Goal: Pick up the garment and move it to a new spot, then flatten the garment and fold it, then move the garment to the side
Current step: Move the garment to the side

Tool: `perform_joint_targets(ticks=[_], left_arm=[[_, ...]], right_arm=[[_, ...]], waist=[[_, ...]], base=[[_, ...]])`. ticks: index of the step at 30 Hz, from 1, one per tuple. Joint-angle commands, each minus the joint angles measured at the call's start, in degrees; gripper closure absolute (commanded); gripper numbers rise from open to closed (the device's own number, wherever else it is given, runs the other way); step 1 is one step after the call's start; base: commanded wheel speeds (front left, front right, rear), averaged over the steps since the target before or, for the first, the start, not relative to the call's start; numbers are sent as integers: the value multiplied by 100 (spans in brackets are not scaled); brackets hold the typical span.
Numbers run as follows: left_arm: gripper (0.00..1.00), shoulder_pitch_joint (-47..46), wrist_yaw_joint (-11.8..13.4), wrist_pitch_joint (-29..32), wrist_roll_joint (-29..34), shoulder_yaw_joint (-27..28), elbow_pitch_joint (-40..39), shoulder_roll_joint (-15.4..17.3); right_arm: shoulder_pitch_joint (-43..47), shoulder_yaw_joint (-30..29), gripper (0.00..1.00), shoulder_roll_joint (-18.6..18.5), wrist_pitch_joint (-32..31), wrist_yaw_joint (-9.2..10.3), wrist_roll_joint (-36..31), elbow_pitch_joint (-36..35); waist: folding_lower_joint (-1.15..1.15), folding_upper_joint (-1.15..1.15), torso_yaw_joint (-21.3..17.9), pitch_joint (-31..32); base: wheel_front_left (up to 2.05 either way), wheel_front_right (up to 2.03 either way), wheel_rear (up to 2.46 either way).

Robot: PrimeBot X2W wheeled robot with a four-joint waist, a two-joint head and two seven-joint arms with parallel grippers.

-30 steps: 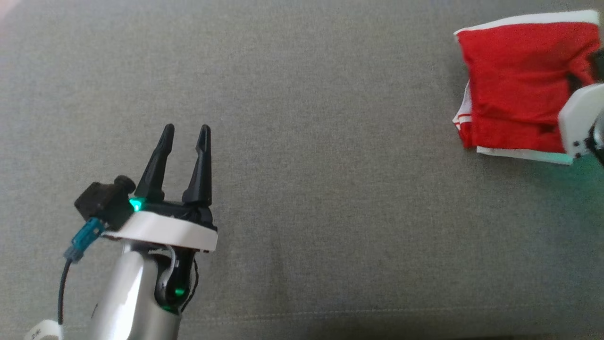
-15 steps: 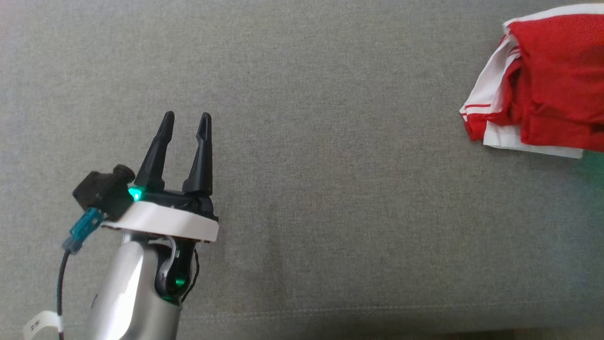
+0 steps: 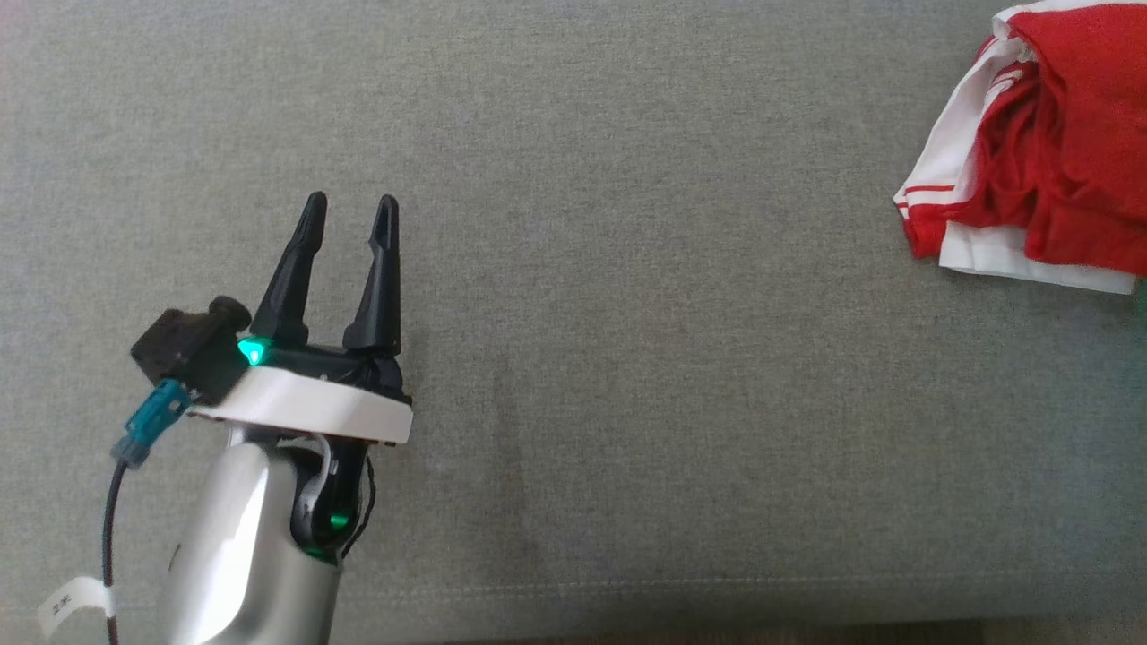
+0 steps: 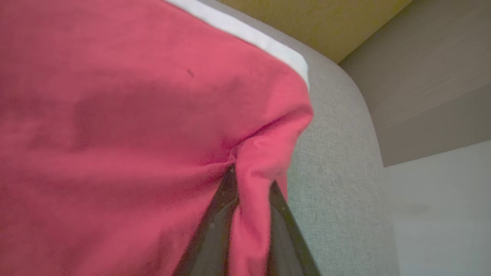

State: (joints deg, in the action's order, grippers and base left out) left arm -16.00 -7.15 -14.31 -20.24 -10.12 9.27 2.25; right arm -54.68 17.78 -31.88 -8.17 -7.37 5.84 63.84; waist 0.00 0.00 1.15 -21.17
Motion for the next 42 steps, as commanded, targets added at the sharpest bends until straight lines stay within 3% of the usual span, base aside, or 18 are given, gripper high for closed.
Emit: perform_joint_targets(ticks=[1,14,21,30,42], left_arm=[[0,-164,-34,-69,31,191,-174,125],[0,-66,-34,-69,21,296,-76,107],[0,72,-34,-69,66,465,-144,92],[0,312,-34,-69,120,548,-223,78],[0,912,-34,-69,65,572,-159,66]], right_arm=[[160,-81,0,-45,-32,-12,-40,-131],[244,-1253,0,303,100,-12,-690,-834],[531,-1646,0,1096,607,-12,-750,-1848],[1546,-1882,0,2205,1203,-12,-59,-3173],[3492,-1832,0,2847,2060,-12,-47,-4221]], waist=[[0,0,-7,11],[0,0,-34,570],[0,0,-33,996],[0,0,76,1479],[0,0,196,2000]], base=[[0,0,0],[0,0,0],[0,0,0],[0,0,0],[0,0,0]])
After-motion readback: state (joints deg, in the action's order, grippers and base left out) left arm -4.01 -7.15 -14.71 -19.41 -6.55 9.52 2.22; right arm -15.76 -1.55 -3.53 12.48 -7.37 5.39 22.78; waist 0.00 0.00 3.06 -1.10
